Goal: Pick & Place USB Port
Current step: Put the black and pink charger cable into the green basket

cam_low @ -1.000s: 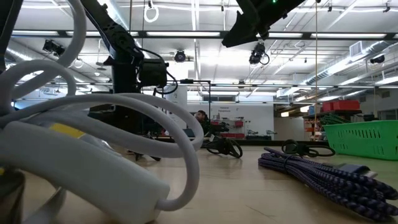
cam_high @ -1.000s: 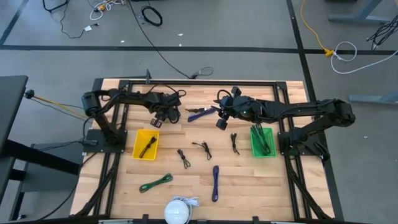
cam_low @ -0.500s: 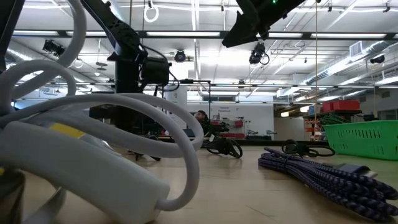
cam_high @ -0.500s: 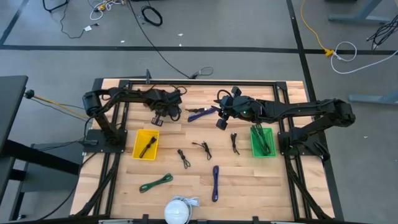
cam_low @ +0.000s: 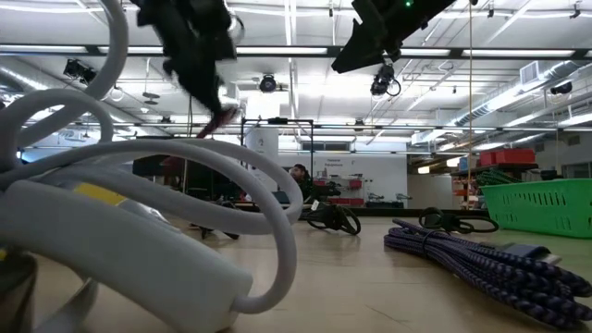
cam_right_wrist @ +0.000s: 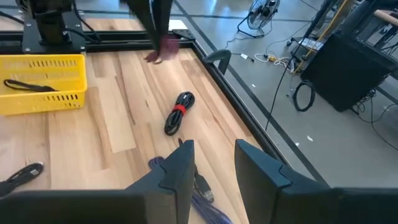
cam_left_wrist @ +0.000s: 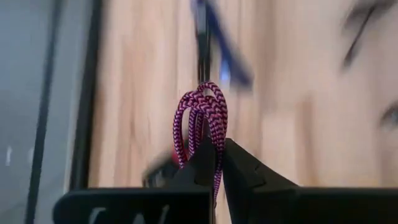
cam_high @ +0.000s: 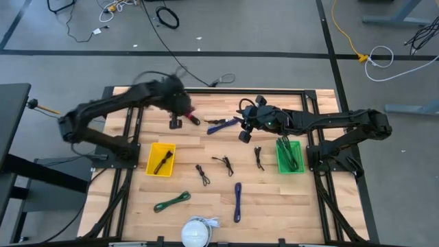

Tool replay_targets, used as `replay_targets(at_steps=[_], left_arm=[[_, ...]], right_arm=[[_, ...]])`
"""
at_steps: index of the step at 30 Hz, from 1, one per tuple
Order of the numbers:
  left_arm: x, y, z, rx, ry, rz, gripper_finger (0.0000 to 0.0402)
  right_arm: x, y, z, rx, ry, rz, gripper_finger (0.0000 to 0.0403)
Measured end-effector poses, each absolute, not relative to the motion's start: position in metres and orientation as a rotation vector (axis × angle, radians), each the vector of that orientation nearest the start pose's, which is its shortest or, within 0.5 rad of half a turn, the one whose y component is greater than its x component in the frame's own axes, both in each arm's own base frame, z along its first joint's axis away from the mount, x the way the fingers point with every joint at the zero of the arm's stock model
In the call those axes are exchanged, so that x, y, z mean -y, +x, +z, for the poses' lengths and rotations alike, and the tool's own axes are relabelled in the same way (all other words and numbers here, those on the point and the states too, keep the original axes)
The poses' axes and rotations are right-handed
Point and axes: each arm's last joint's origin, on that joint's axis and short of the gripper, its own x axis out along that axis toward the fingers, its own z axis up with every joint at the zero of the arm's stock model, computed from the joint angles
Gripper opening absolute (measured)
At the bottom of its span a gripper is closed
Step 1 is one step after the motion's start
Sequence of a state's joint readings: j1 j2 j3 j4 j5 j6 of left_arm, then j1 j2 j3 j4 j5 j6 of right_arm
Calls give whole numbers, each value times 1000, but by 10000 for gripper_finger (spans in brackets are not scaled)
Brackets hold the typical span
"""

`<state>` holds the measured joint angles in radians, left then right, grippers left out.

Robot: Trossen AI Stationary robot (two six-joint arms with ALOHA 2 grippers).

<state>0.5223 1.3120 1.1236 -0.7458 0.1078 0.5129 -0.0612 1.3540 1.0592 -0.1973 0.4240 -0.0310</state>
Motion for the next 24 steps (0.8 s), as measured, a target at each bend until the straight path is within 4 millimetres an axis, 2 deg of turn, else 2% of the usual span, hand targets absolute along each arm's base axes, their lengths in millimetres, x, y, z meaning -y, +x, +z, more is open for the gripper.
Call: replay_targets(at_steps=[4,9,13,20,24], left_arm=[[-113,209,340,-633,155,127,12],[-97,202,377,-311,153,83,12],[-88,209,384,-126,169,8,12],[-74,224,373,7,168,-62,12],[-64,229,377,131,191,-101,12]], right_arm=[[29,299,305,-464,-75,-413,117],[27,304,315,-348,-41,-353,117],[25,307,322,-267,-32,-293,117],[22,309,331,-181,-60,-281,117],[22,313,334,-117,-64,-273,117]])
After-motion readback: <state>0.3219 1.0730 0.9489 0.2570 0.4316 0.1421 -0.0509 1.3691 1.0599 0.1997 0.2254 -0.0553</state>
